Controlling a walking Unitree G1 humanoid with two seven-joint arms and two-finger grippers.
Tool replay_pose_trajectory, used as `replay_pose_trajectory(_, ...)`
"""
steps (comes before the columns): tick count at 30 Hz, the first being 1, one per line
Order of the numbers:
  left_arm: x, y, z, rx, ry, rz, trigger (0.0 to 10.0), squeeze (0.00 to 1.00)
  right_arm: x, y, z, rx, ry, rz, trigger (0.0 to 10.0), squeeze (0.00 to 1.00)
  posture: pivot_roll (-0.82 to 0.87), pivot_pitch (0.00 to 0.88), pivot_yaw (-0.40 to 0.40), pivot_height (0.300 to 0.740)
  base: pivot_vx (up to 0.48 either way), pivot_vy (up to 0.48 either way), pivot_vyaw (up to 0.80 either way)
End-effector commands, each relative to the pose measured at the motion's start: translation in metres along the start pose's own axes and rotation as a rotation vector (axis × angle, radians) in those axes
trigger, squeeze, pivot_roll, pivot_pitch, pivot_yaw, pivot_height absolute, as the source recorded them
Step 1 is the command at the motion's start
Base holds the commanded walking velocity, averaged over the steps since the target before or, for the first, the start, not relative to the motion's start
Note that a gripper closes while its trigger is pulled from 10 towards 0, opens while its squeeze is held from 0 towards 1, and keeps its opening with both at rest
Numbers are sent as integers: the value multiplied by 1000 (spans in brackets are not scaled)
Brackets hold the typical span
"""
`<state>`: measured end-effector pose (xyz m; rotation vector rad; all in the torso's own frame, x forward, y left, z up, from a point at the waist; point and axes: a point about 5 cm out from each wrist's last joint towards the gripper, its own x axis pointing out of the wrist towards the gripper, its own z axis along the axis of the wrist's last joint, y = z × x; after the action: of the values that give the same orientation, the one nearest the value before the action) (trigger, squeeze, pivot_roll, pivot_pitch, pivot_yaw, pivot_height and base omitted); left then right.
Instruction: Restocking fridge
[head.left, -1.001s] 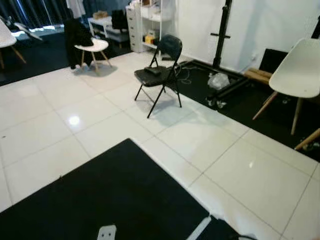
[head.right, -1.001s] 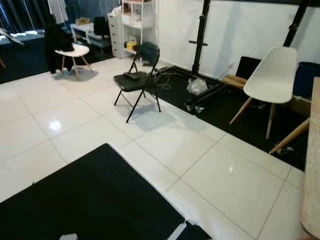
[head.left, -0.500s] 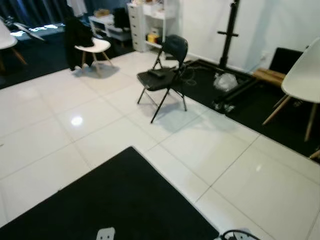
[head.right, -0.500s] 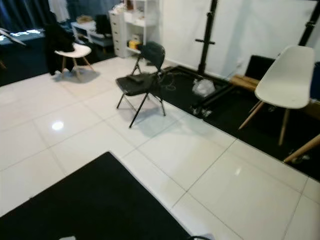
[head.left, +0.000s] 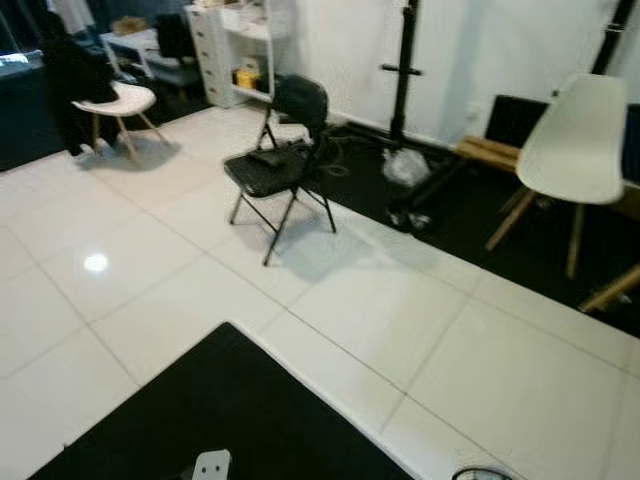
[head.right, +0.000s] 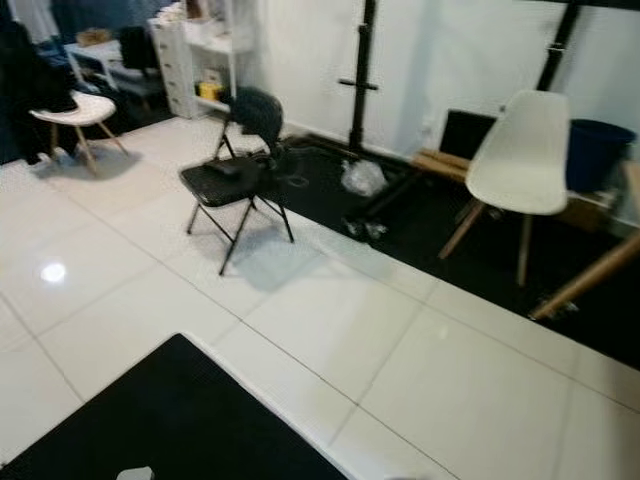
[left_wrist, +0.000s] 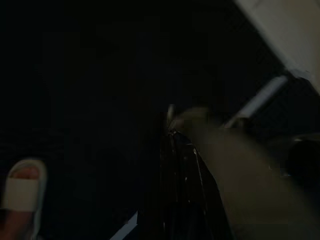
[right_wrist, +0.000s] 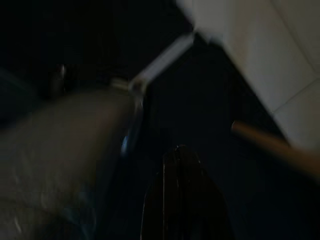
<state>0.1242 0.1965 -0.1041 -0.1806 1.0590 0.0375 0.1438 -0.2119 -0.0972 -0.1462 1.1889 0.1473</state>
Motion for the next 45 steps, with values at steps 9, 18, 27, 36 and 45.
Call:
replay_pose_trajectory(9, 2, -3, 5, 12, -2, -6, 10000, 0, 1, 6, -8, 12, 27, 14, 10000, 0, -49, 0, 34, 740, 358, 0, -764)
replay_pose_trajectory(18, 2, -3, 6, 12, -3, -8, 10000, 0, 1, 5, -8, 12, 28, 15, 10000, 0, -50, 0, 32, 740, 355, 0, -764)
replay_pose_trajectory(27, 2, -4, 6, 10, -5, -12, 10000, 0, 0, 5, -8, 13, 30, 11, 10000, 0, -50, 0, 32, 740, 357, 0, -763)
replay_pose_trajectory(36, 2, -5, 6, 10, -6, -13, 10000, 0, 0, 5, -9, 16, 30, 10, 10000, 0, -50, 0, 32, 740, 358, 0, -764)
replay_pose_trajectory(45, 2, -5, 6, 11, -6, -14, 10000, 0, 0, 5, -9, 21, 30, 8, 10000, 0, -50, 0, 32, 740, 357, 0, -764)
